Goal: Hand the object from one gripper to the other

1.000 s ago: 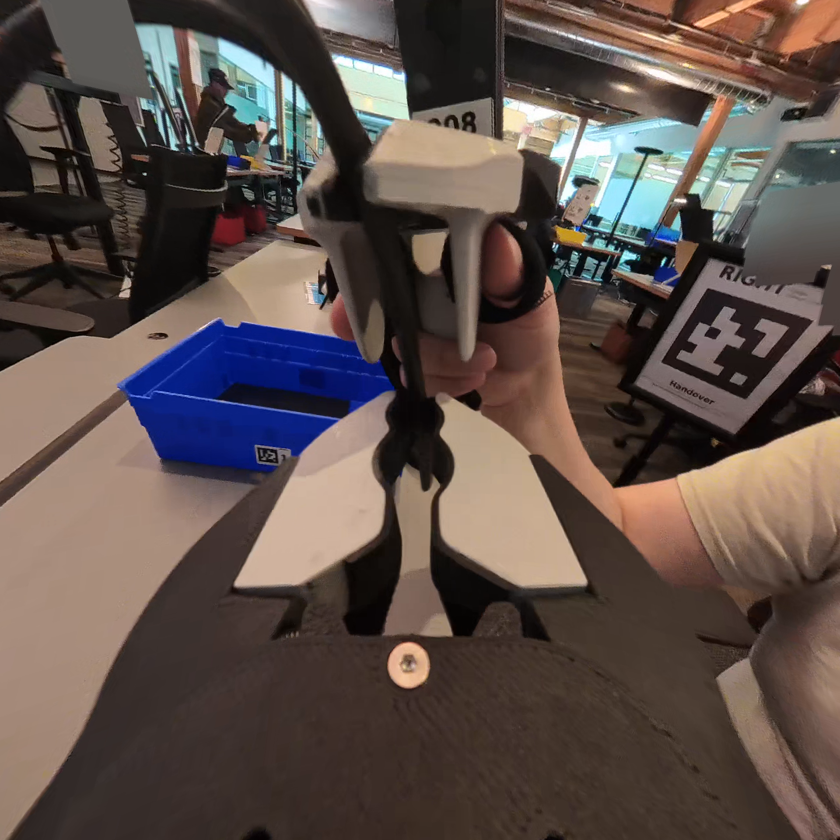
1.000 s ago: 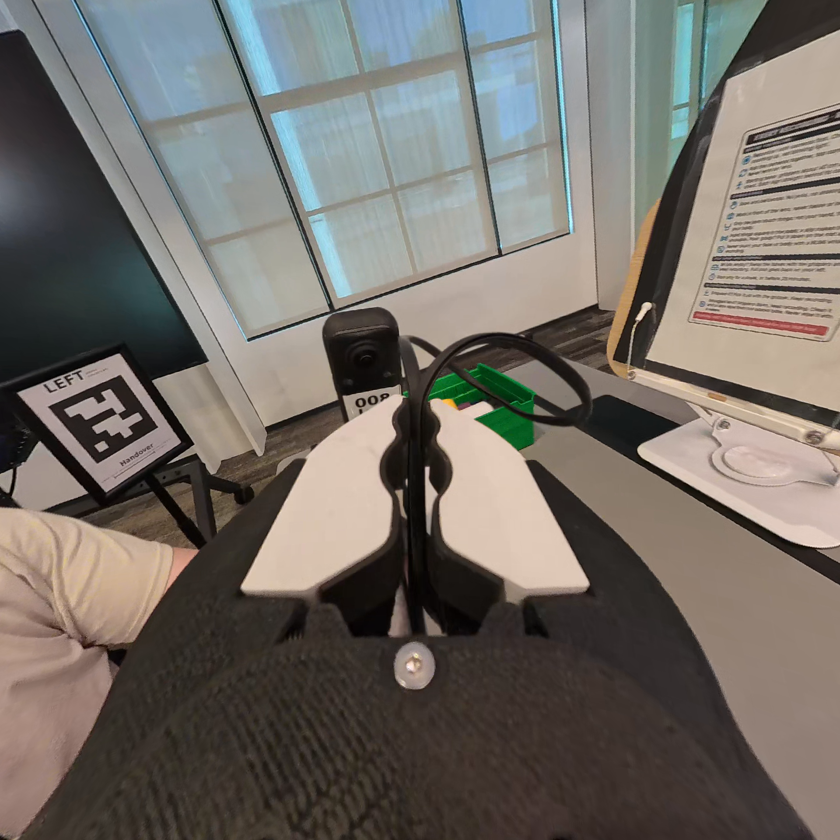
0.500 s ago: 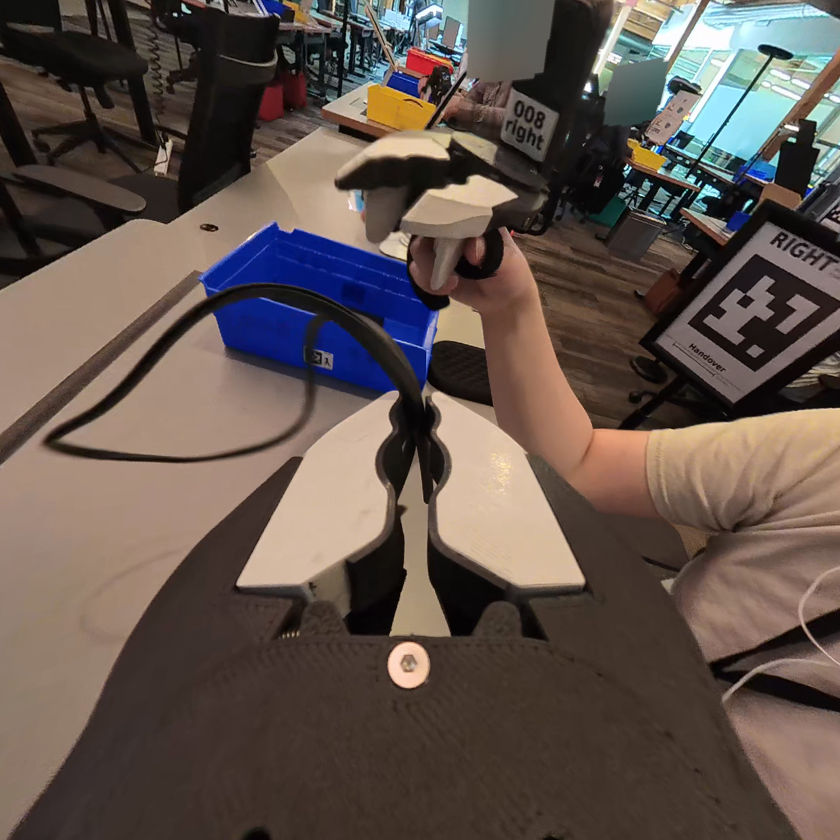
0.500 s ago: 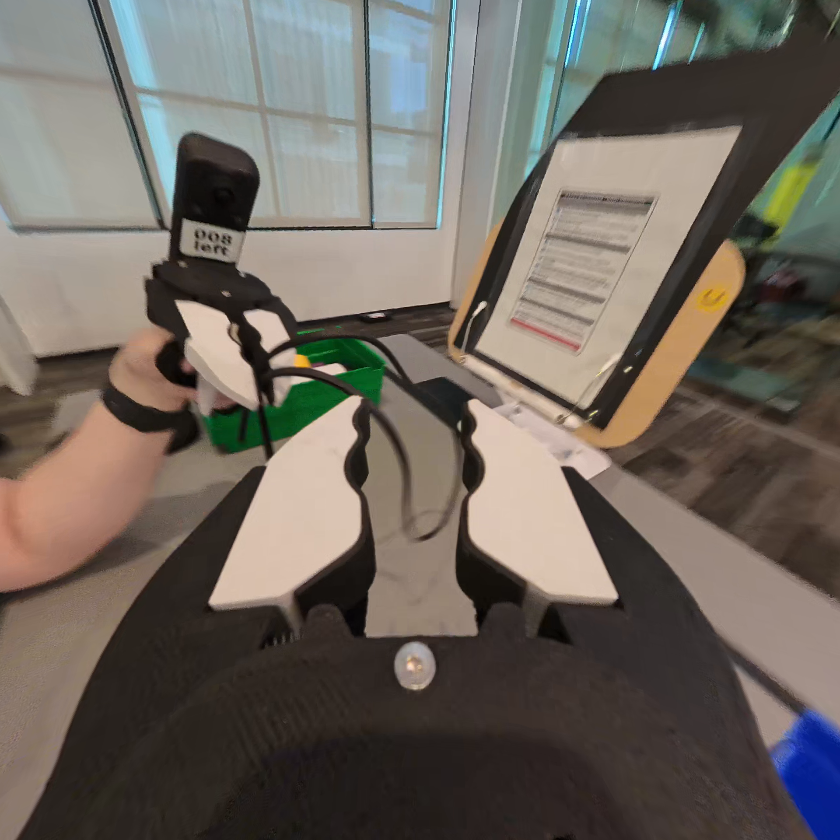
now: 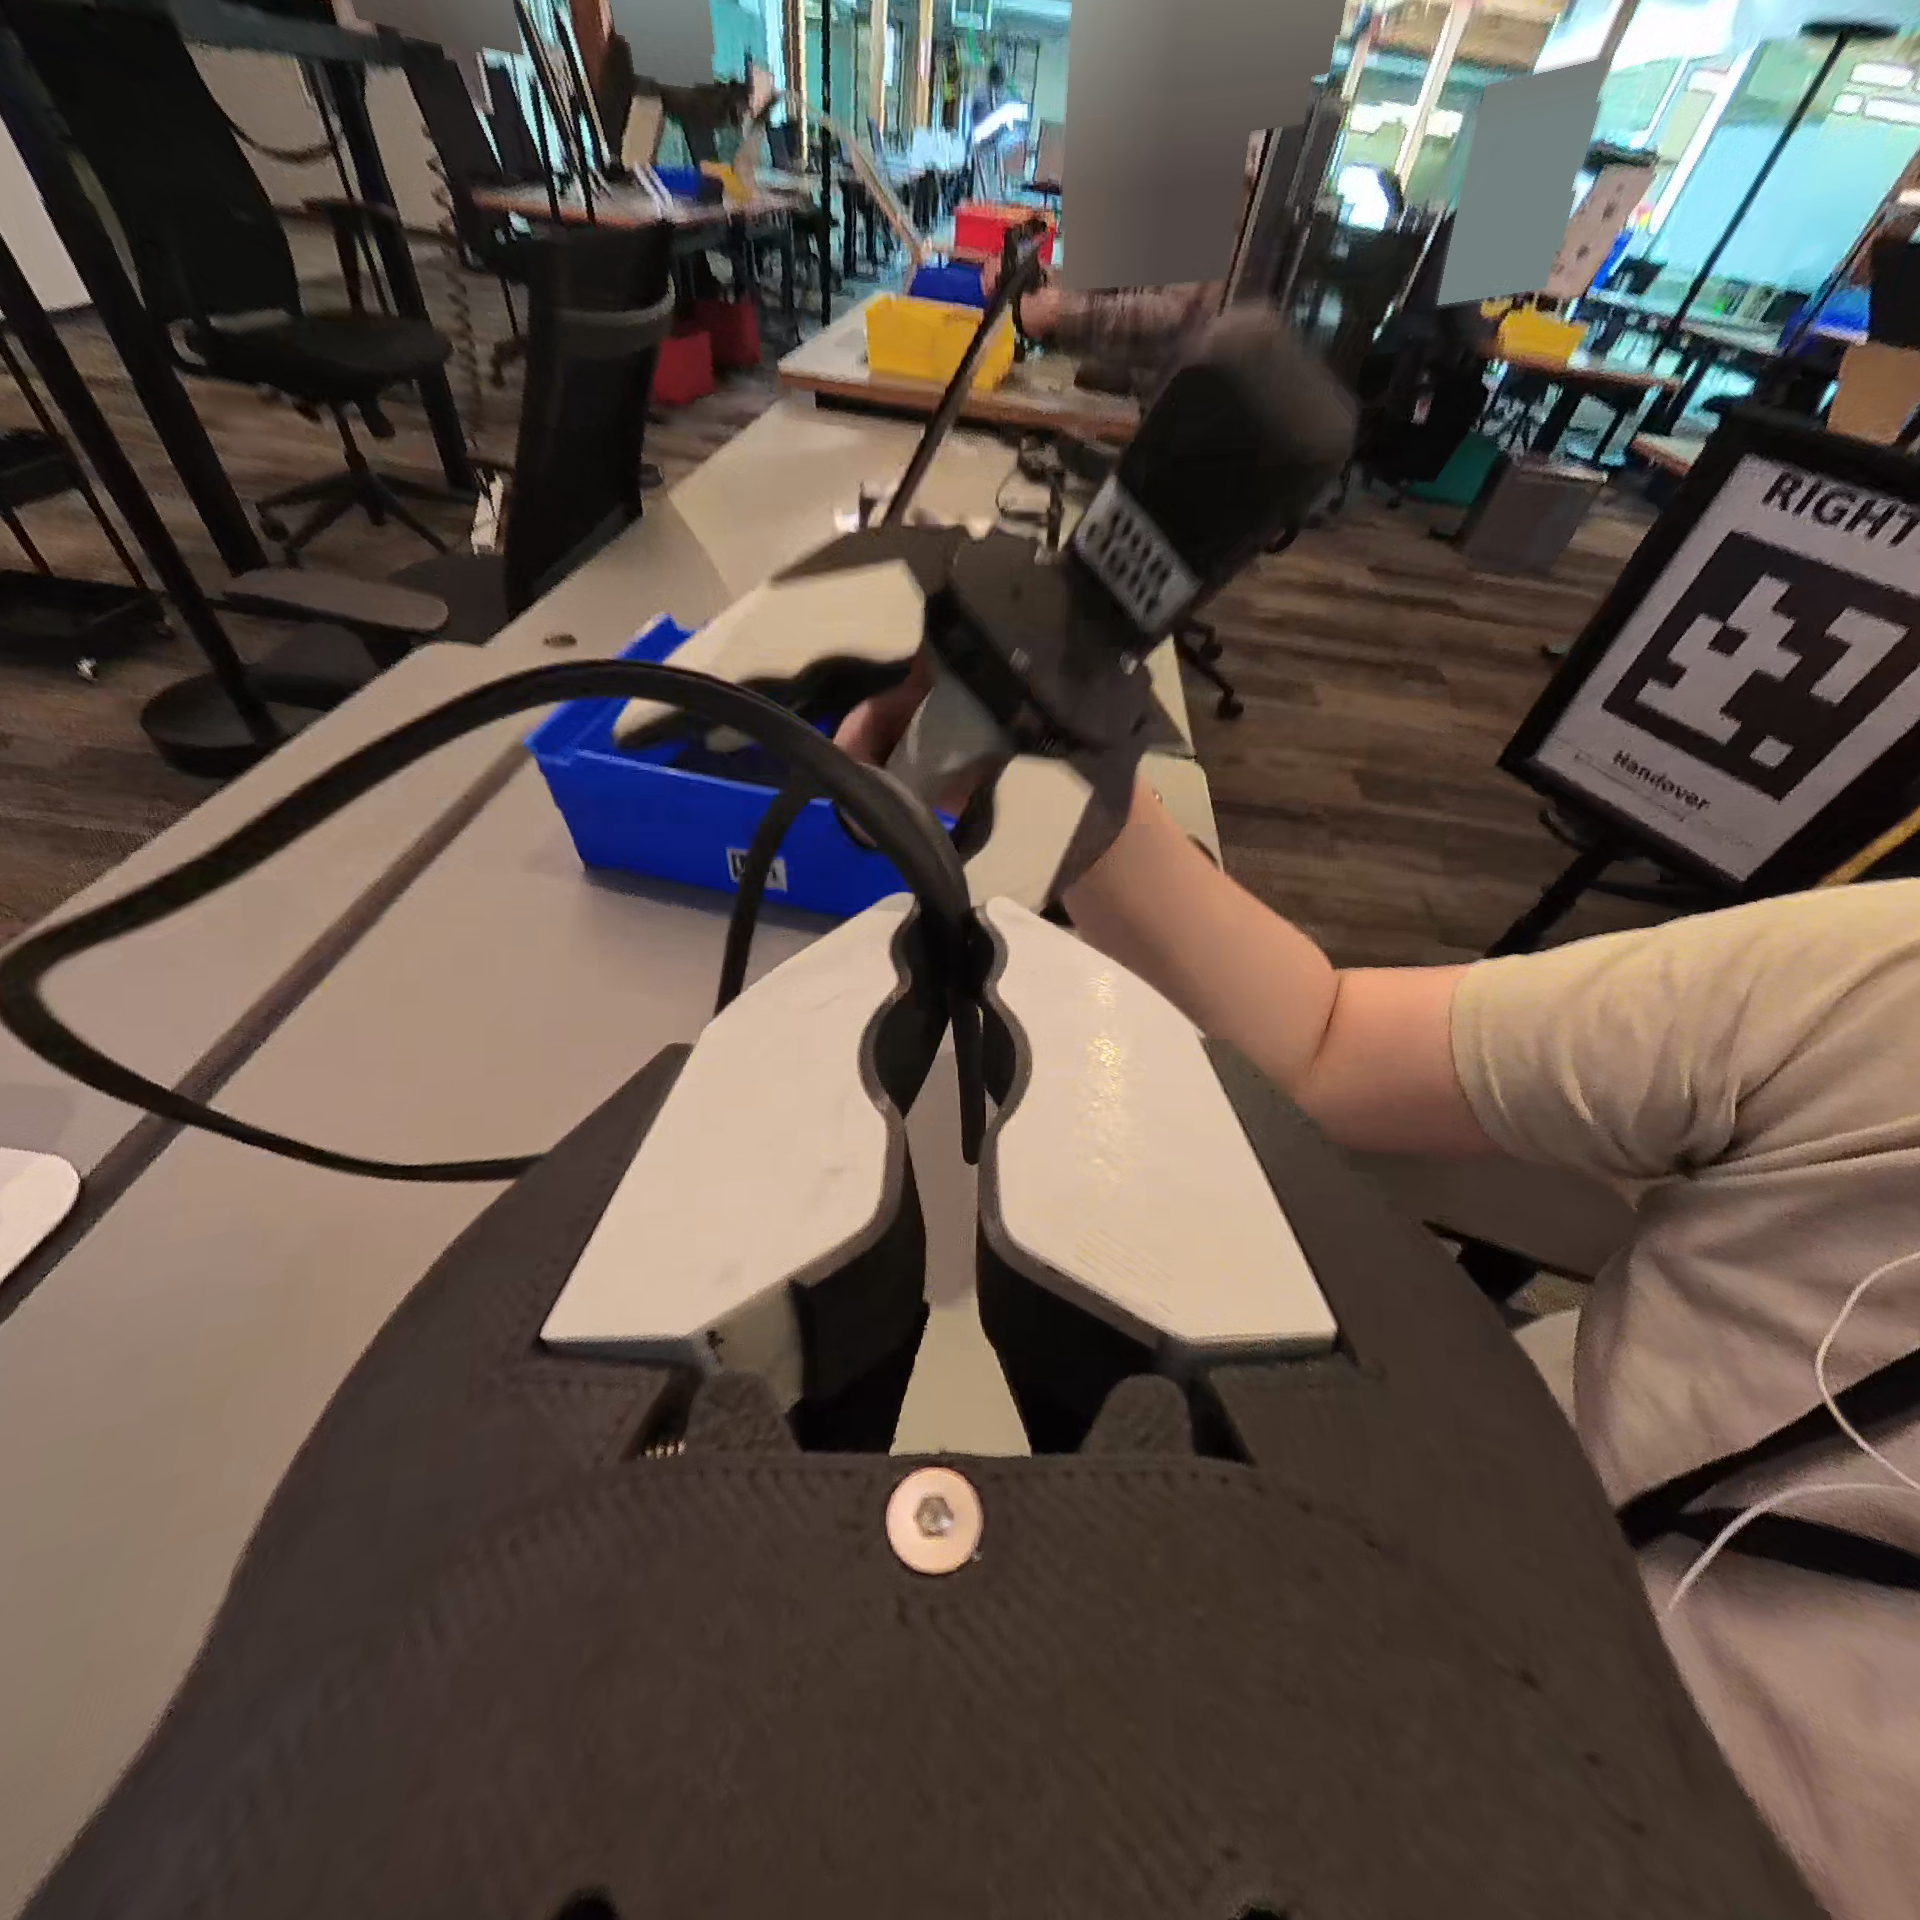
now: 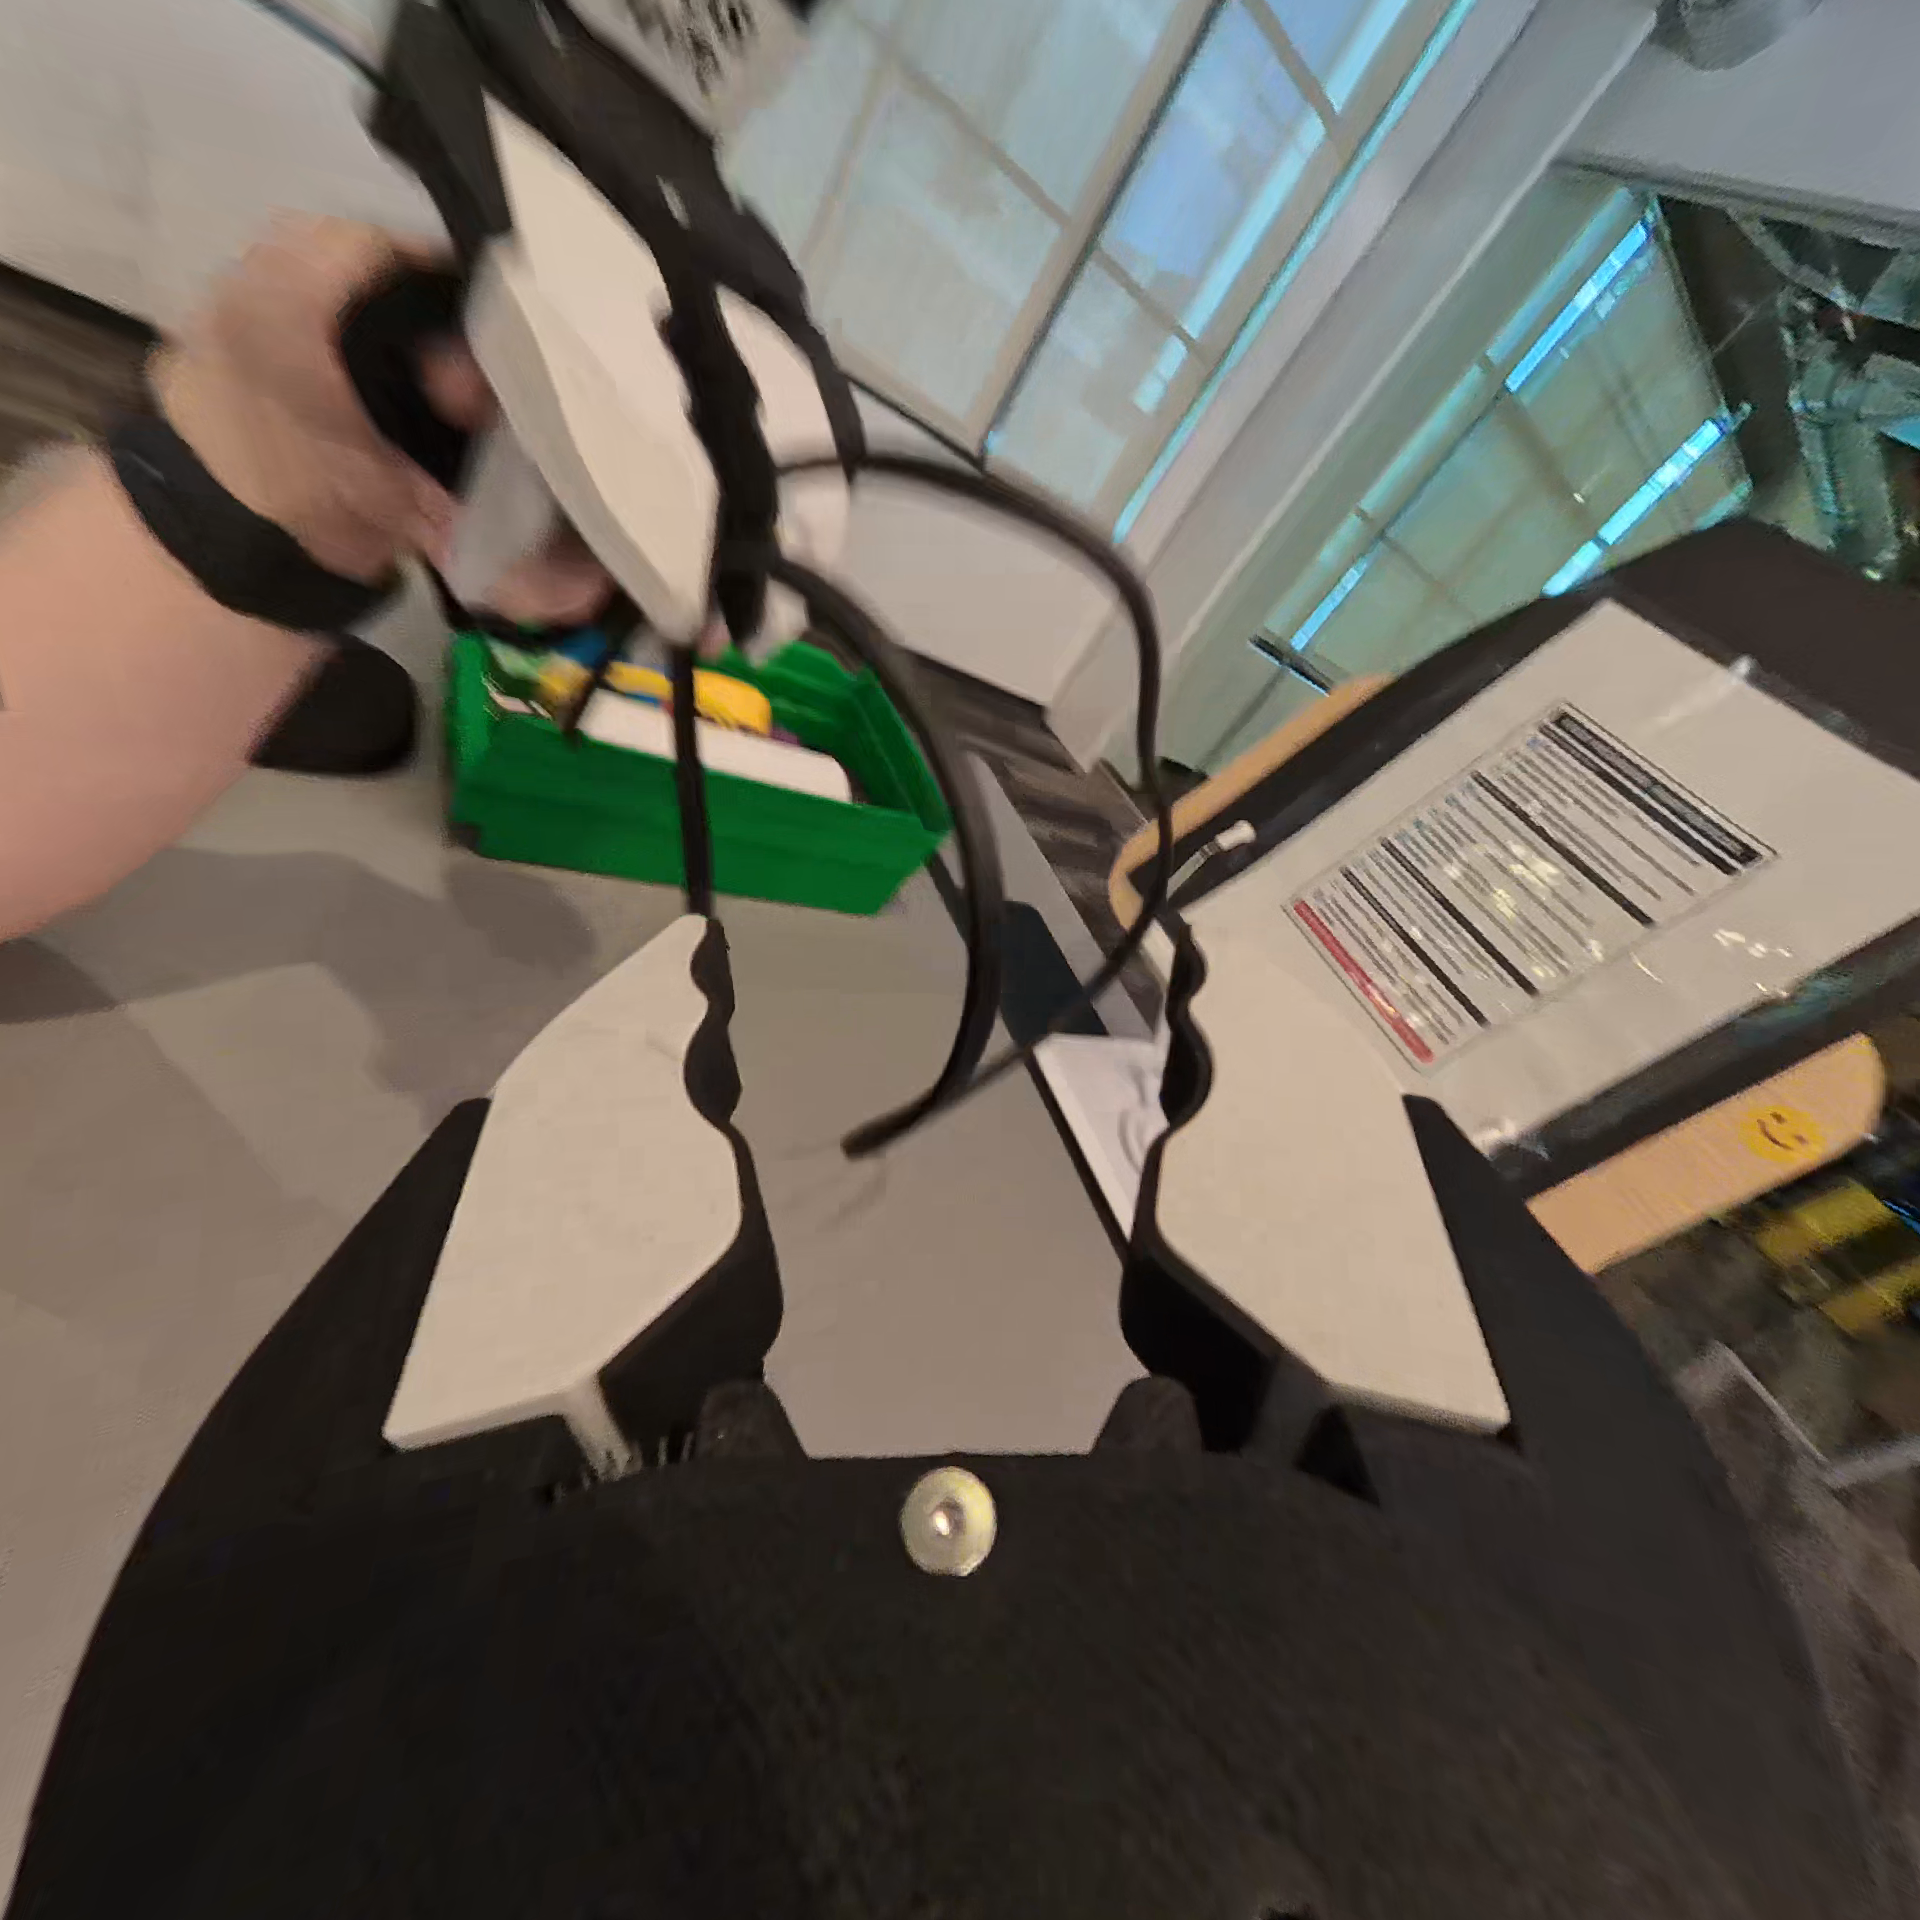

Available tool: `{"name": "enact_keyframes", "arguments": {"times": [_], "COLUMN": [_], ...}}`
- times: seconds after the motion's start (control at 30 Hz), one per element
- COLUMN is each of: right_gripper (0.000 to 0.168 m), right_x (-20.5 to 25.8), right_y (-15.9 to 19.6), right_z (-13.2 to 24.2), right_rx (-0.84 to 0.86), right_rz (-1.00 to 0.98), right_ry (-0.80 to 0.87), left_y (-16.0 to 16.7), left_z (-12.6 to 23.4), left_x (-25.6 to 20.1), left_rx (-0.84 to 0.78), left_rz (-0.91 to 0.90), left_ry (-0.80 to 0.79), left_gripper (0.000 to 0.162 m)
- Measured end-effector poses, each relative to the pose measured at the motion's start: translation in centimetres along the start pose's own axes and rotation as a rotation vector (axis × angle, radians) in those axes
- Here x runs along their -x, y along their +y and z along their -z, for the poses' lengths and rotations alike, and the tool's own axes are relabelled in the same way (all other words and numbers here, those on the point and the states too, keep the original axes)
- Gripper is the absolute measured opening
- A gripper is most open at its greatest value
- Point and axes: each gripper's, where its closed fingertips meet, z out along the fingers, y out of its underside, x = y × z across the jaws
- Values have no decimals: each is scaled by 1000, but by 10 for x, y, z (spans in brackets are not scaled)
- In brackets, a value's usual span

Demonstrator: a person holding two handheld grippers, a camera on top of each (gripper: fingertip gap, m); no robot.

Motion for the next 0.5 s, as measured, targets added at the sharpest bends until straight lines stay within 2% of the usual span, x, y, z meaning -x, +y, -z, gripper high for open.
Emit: {"name": "enact_keyframes", "arguments": {"times": [0.07, 0.17, 0.27, 0.43, 0.5], "right_gripper": [75, 66, 62, 51, 50], "right_x": [-6, -14, -13, -20, -14], "right_y": [14, 22, 31, 54, 59], "right_z": [-9, -23, -46, -72, -79], "right_rx": [49, -38, -177, -280, -331], "right_rz": [41, -21, -252, -538, -712], "right_ry": [50, 93, 83, 208, 153], "left_y": [-10, -27, -37, -40, -40], "left_z": [4, 17, 29, 37, 38], "left_x": [1, -1, -6, -8, -8], "left_rx": [-57, -164, -233, -262, -262], "left_rz": [-9, 0, 12, 11, 7], "left_ry": [-28, -35, -11, -3, -2], "left_gripper": [5, 5, 5, 5, 5]}}
